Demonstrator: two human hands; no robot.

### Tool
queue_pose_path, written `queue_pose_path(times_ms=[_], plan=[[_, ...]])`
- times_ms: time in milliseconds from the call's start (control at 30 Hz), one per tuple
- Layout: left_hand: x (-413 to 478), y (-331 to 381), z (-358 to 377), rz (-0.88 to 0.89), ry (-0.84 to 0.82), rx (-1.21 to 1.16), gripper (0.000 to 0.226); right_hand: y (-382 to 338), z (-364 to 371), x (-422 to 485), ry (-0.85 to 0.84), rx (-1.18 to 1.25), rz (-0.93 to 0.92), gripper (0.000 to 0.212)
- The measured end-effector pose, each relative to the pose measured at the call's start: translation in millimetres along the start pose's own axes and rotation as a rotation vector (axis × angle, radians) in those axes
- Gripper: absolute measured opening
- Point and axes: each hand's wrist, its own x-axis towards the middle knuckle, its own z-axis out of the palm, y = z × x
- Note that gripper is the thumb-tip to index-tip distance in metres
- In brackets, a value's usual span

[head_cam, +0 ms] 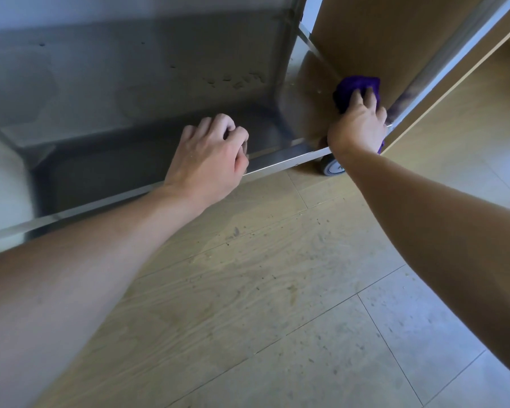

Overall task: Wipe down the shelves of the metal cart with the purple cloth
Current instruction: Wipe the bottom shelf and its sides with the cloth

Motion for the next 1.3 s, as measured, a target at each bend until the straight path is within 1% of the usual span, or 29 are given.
queue_pose_path(times_ms=[67, 100, 200, 267, 333, 433, 500, 567, 633, 700, 833, 900, 967, 1100, 1167, 1233, 1300], plan=[[0, 0, 0, -0.003, 0.001, 0.003, 0.018, -8, 1, -2, -0.01, 0.0, -0.07, 0.063], [0, 0, 0, -0.006, 0.003, 0.004, 0.019, -13, 1, -4, -0.022, 0.0, -0.132, 0.061], [0, 0, 0, -0.011, 0.0, -0.001, 0.019, -30, 4, -7, -0.102, 0.023, -0.399, 0.056], [0, -1, 0, -0.013, -0.002, -0.011, 0.019, -36, 6, -6, -0.159, 0.061, -0.494, 0.055], [-1, -1, -2, -0.021, -0.002, -0.03, 0.019, -32, 4, 0, -0.15, 0.089, -0.455, 0.056], [-3, -2, -2, -0.026, -0.003, -0.048, 0.018, -14, -1, 11, -0.057, 0.052, -0.258, 0.061], [-3, -1, -1, -0.026, -0.007, -0.045, 0.018, -4, -1, 17, -0.03, 0.051, -0.141, 0.063], [-3, 0, 0, -0.027, -0.003, -0.037, 0.017, -7, 2, 20, -0.031, 0.056, -0.09, 0.061], [-2, 0, 1, -0.024, 0.004, -0.034, 0.017, -23, 7, 18, -0.034, 0.039, -0.086, 0.06], [-2, 0, 1, -0.02, 0.006, -0.034, 0.018, -49, 15, 9, -0.061, 0.057, -0.179, 0.059], [-1, 0, 2, -0.017, 0.008, -0.014, 0.023, -96, 27, -20, -0.169, 0.098, -0.552, 0.06], [-1, 0, 2, -0.014, 0.005, -0.018, 0.024, -99, 28, -21, -0.168, 0.085, -0.609, 0.06], [-1, -1, 1, -0.014, 0.006, -0.029, 0.02, -88, 25, -11, -0.128, 0.061, -0.554, 0.059], [-1, -2, 2, -0.03, 0.009, -0.056, 0.015, -45, 14, 19, -0.063, 0.076, -0.22, 0.058], [-1, -2, 3, -0.037, 0.009, -0.06, 0.014, -26, 10, 30, -0.026, 0.079, -0.099, 0.061], [-1, -1, 3, -0.036, 0.008, -0.049, 0.014, -17, 9, 37, -0.036, 0.085, -0.05, 0.063], [1, 1, 2, -0.032, 0.007, -0.037, 0.015, -21, 9, 38, -0.054, 0.079, -0.057, 0.063]])
